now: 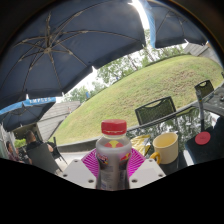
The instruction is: Pour water
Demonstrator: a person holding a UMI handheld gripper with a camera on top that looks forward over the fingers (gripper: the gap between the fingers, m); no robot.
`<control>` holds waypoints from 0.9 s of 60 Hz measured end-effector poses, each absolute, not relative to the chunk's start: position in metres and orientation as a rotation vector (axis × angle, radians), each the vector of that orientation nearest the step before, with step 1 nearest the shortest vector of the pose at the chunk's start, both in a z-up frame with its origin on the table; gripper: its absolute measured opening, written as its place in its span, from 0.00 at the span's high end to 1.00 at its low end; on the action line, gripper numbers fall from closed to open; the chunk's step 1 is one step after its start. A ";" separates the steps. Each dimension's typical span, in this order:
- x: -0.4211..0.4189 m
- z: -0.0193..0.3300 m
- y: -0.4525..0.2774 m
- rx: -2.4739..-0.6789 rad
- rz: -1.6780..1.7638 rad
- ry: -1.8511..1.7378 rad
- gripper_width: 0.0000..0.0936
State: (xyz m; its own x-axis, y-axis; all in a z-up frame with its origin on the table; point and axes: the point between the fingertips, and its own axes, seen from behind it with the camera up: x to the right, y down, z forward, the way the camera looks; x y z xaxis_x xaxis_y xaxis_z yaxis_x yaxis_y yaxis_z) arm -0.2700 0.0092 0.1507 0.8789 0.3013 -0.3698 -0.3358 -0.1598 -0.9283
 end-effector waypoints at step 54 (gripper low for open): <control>-0.226 0.184 0.113 -1.335 1.654 1.096 0.64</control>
State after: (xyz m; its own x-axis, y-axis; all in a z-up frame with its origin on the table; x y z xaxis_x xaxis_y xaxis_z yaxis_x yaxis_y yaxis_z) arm -0.2262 0.1128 0.1837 -0.1919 0.0286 -0.9810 -0.9147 -0.3674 0.1682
